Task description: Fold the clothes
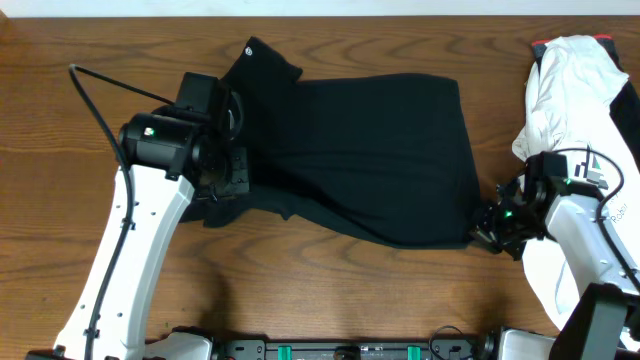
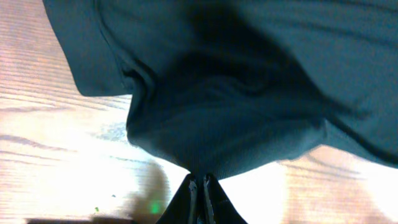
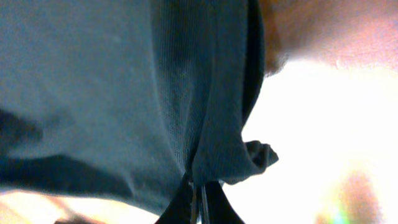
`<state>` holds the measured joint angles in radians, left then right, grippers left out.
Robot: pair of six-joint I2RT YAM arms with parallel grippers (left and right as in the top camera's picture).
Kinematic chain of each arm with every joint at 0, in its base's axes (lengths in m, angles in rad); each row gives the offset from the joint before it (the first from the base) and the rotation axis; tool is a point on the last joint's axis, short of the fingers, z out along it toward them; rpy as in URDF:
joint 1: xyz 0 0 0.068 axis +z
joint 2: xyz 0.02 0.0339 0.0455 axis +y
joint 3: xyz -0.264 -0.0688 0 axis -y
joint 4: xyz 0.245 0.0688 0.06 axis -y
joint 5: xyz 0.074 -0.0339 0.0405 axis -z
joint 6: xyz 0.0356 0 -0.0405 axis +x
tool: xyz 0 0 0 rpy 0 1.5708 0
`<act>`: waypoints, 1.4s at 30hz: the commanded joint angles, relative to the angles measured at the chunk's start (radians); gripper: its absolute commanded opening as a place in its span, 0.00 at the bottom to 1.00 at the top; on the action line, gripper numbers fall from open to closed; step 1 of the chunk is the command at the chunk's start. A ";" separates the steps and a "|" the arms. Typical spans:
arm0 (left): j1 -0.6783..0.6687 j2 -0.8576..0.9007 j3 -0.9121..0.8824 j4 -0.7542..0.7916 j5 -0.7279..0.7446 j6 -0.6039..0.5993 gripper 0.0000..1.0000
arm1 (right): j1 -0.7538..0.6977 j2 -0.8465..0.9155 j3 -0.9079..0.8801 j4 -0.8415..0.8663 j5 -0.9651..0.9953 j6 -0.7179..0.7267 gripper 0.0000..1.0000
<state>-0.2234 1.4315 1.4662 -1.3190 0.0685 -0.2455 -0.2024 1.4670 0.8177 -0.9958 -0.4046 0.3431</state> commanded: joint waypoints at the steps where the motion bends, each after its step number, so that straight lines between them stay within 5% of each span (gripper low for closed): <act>1: 0.004 -0.014 0.039 -0.025 -0.009 0.035 0.06 | 0.001 0.003 0.088 -0.071 -0.011 -0.049 0.01; 8: 0.005 -0.014 0.042 -0.050 -0.013 0.059 0.06 | 0.001 0.003 0.174 -0.140 -0.011 -0.072 0.01; 21: 0.004 -0.012 0.041 0.007 -0.167 0.088 0.06 | 0.001 0.007 0.175 0.072 -0.026 -0.055 0.02; 42: 0.005 0.170 0.041 0.072 -0.167 0.253 0.06 | 0.034 0.100 0.175 0.308 -0.123 -0.040 0.03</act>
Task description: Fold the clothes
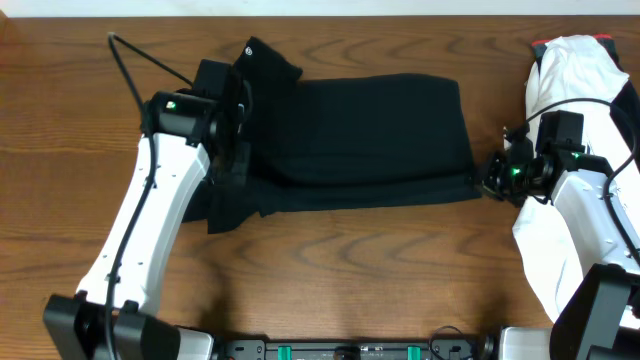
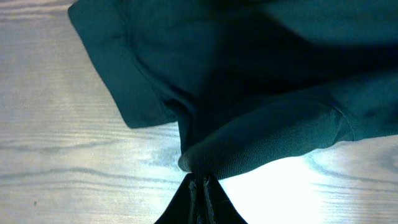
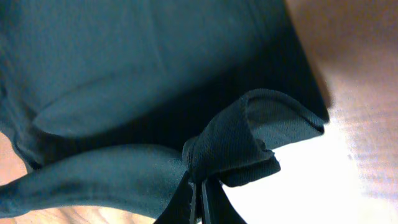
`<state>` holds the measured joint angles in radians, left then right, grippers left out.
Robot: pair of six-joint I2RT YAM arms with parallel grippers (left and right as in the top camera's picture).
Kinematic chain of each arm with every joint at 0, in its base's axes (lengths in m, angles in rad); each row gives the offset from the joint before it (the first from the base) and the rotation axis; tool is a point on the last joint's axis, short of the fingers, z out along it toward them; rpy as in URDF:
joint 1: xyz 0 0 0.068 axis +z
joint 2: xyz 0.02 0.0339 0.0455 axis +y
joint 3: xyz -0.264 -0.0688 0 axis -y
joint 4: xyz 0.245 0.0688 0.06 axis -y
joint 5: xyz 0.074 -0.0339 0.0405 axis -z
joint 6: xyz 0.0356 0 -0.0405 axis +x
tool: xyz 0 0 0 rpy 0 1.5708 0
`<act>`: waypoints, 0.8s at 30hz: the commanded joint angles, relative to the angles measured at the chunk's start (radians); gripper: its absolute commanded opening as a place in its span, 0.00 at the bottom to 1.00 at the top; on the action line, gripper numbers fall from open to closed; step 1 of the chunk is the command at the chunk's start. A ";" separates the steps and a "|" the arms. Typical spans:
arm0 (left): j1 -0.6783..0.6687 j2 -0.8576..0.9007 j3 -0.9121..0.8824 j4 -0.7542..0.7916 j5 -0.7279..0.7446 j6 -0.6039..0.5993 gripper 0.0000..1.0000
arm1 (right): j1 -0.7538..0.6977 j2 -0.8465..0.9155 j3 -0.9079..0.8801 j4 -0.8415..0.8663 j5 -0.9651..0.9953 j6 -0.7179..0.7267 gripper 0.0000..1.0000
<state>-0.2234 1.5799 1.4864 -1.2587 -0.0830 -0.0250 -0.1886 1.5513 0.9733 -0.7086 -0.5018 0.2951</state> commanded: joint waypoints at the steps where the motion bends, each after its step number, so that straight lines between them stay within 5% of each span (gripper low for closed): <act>1: 0.005 0.031 0.021 0.027 -0.016 0.033 0.06 | 0.024 0.019 0.019 0.036 -0.026 0.010 0.03; 24: 0.005 0.166 0.021 0.248 -0.116 0.105 0.06 | 0.039 0.157 0.019 0.265 0.031 0.075 0.05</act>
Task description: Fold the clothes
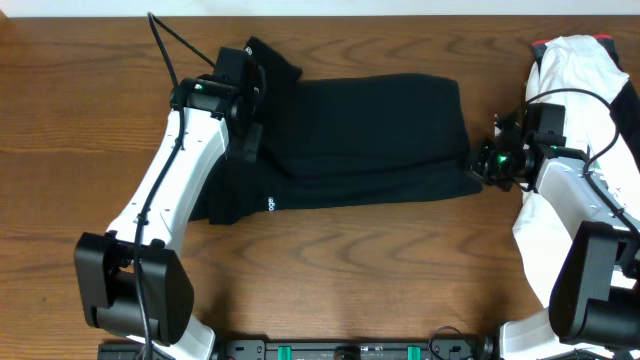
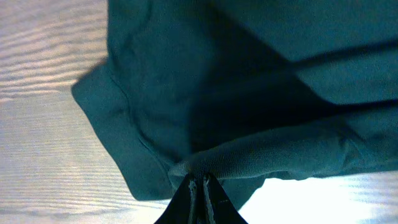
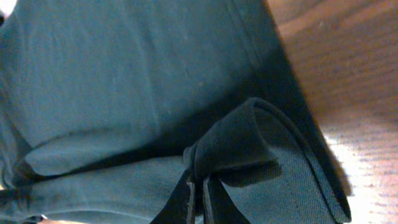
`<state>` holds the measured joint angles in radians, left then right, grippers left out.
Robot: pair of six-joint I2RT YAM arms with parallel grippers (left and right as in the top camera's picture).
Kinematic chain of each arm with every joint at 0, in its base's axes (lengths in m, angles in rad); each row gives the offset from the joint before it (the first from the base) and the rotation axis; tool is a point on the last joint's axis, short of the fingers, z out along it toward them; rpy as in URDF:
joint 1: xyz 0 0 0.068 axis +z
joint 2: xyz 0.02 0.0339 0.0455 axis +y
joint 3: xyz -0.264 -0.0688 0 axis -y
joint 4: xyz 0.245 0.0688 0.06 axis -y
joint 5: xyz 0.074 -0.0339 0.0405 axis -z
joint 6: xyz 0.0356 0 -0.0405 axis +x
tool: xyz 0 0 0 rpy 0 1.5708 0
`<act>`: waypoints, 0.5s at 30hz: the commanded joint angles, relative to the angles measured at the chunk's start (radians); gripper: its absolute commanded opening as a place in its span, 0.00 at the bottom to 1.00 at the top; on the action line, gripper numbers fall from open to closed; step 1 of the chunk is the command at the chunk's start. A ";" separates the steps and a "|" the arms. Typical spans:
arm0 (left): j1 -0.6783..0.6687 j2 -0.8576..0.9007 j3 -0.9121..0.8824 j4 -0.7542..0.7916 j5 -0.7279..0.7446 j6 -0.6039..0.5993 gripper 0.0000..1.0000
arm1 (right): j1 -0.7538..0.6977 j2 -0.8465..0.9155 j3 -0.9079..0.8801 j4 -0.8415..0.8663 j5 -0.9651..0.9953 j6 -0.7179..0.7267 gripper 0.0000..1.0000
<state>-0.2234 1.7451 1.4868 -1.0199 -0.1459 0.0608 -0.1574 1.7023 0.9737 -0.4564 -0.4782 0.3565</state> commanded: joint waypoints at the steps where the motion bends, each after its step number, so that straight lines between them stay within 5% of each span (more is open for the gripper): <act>1: 0.005 0.000 0.021 0.016 -0.054 0.029 0.06 | 0.008 0.006 0.019 0.021 0.007 0.014 0.05; 15: 0.005 0.000 0.021 0.136 -0.054 0.089 0.06 | 0.008 0.006 0.019 0.084 0.042 0.033 0.06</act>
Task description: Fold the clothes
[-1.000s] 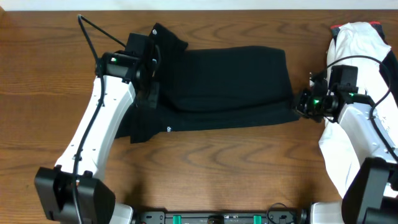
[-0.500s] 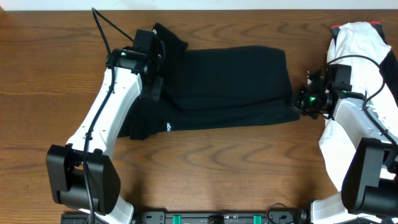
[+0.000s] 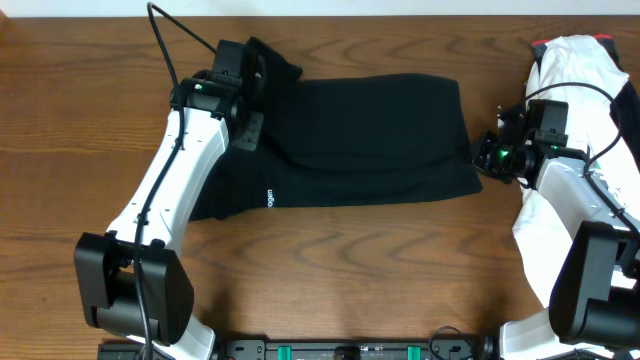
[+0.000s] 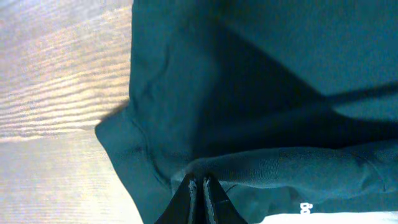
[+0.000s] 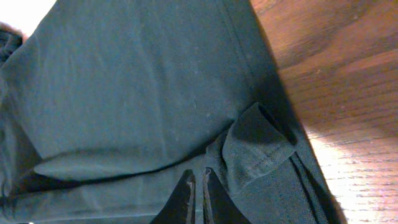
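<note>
A black garment (image 3: 360,140) lies across the wooden table (image 3: 350,270), its near half folded back over the far half into a long band. My left gripper (image 3: 246,128) sits low over the band's left end, by the sleeve. In the left wrist view that gripper (image 4: 199,180) is shut on a fold of the black cloth (image 4: 261,165). At the band's right edge is my right gripper (image 3: 484,158). In the right wrist view it (image 5: 199,174) stands slightly open, and the curled corner flap (image 5: 258,140) lies loose just beside its fingertips.
A heap of white clothes (image 3: 575,80) lies at the table's right edge, behind and under the right arm. A small white label (image 3: 269,197) shows on the garment's near left hem. Bare wood runs along the front of the table.
My right gripper has let go of the corner, which now lies flat beside its tips. The left gripper has moved slightly farther back with its fold, and the garment's left end lies smoother.
Both grippers first held the garment's near edge low at the front, left and right. Then they held it farther back, the near half doubled over the far half. The fold grew flatter, and now the right corner is let go.
</note>
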`<state>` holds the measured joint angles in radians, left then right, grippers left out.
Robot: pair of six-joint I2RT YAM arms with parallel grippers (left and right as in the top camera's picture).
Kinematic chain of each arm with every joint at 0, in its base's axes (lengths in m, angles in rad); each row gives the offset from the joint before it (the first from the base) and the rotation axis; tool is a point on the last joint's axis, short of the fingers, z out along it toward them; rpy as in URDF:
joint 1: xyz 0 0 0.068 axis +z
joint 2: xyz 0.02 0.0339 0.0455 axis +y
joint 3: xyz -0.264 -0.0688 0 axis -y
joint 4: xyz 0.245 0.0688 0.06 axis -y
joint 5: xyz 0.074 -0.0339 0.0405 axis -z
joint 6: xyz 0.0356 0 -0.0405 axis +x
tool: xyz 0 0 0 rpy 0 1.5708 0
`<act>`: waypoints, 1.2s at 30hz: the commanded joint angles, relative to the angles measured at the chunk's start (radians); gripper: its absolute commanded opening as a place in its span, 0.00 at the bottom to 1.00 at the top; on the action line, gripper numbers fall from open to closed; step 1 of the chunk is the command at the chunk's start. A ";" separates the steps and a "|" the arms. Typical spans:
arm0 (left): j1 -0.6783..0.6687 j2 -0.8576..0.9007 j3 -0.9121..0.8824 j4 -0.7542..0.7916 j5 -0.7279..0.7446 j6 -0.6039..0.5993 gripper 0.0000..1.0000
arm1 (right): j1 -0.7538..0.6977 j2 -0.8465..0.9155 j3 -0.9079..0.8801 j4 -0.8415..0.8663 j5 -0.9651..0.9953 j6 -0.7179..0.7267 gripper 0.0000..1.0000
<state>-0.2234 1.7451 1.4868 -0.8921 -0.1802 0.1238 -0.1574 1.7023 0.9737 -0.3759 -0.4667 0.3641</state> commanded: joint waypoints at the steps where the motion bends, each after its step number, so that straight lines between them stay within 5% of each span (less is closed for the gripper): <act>1: 0.005 0.000 0.021 0.010 -0.019 0.027 0.07 | 0.008 0.006 0.019 0.005 0.034 0.025 0.06; 9: 0.005 0.001 0.021 0.024 -0.020 0.056 0.11 | 0.008 0.006 0.019 -0.006 0.032 0.025 0.06; 12: 0.005 0.000 0.021 0.017 -0.060 0.053 0.51 | 0.008 0.006 0.019 -0.026 0.026 0.025 0.07; 14: 0.005 -0.003 0.022 0.007 -0.120 -0.003 0.88 | 0.008 0.006 0.019 -0.047 0.020 0.025 0.07; 21: 0.023 -0.018 0.034 -0.154 -0.087 -0.245 0.94 | 0.008 0.006 0.019 -0.135 0.021 0.012 0.14; 27: 0.033 -0.010 0.003 -0.188 0.250 -0.254 0.91 | 0.008 0.006 0.019 -0.180 0.022 -0.010 0.16; 36: 0.072 0.006 -0.101 -0.270 0.217 -0.466 0.86 | 0.008 0.006 0.019 -0.274 0.022 -0.025 0.18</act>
<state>-0.1768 1.7451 1.4303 -1.1549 0.0277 -0.2455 -0.1574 1.7023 0.9756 -0.6342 -0.4446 0.3641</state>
